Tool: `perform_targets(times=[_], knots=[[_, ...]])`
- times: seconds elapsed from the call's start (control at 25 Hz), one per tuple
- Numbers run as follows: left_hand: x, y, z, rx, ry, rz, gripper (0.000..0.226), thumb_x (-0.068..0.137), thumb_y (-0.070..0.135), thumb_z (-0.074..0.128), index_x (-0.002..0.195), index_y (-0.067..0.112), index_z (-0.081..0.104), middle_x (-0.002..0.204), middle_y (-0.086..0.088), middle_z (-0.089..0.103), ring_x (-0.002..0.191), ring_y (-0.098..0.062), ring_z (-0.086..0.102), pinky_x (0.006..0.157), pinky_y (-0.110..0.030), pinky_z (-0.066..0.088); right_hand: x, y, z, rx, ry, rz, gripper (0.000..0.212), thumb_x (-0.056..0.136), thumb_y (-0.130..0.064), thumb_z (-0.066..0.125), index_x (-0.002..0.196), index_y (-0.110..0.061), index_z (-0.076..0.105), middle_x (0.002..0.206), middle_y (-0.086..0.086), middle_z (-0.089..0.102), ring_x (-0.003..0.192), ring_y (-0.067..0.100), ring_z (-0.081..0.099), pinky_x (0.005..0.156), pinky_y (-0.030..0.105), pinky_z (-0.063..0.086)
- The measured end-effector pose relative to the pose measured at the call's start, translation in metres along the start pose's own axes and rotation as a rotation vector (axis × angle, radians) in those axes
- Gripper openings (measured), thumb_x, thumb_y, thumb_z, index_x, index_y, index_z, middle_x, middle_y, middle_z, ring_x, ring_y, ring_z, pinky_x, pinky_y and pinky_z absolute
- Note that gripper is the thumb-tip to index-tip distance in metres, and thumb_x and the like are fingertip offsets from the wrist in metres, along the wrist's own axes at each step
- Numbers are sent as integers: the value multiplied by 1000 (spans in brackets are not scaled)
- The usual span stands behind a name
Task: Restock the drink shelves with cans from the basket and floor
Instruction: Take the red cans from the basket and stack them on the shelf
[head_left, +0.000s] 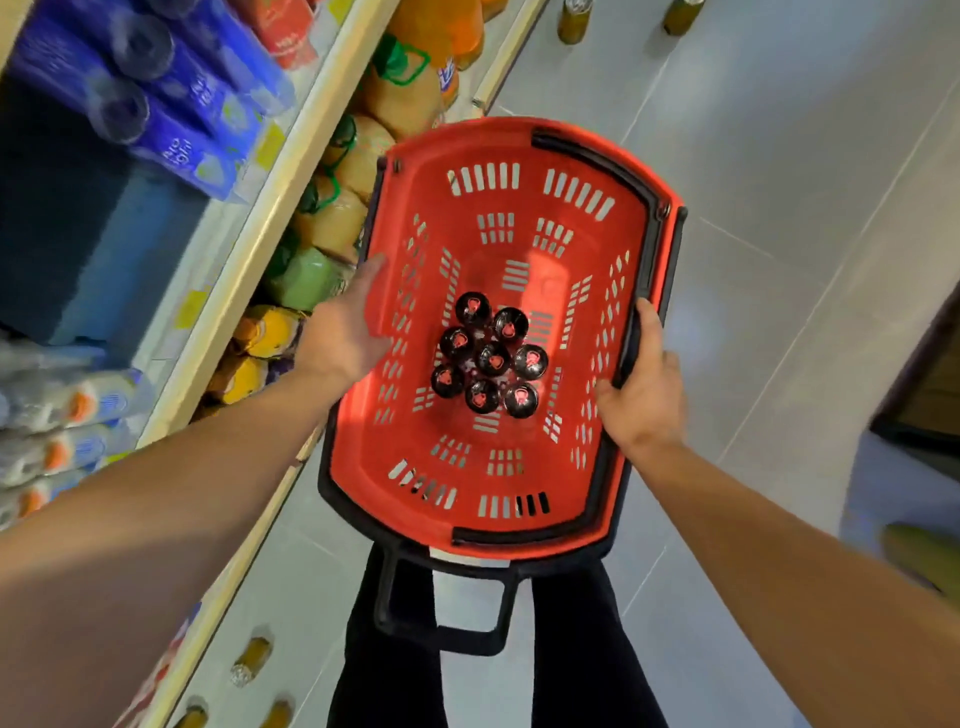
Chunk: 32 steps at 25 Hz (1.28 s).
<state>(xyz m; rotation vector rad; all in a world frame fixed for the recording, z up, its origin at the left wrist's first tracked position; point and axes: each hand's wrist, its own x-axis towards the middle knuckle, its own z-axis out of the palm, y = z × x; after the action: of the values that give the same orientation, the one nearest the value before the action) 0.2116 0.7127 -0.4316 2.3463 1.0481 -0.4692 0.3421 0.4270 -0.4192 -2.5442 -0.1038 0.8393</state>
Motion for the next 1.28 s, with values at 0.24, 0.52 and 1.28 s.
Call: perform_targets(times=[0.24,0.52,1.28], knots=[[76,-49,43,42,-70,41,98,77,19,74,149,50,15,98,-13,69,79,-31,65,72,-37,54,34,5,87,51,24,131,92,84,-19,63,149,-48,6,118,11,48,101,33,58,84,36,42],[133,-109,75,68,-78,50,98,76,14,70,148,51,16,99,-14,69,85,-34,67,79,-43,56,65,3,175,115,11,186,92,86,-17,66,148,-50,6,111,2,42,88,15,45,90,38,44],[164,-137,91,128,-78,-66,94,84,12,64,150,51,11,130,-19,47,104,-37,59,79,-41,48,72,-6,244,141,0,133,95,85,-27,69,150,-43,3,132,5,35,91,16,51,83,36,49]])
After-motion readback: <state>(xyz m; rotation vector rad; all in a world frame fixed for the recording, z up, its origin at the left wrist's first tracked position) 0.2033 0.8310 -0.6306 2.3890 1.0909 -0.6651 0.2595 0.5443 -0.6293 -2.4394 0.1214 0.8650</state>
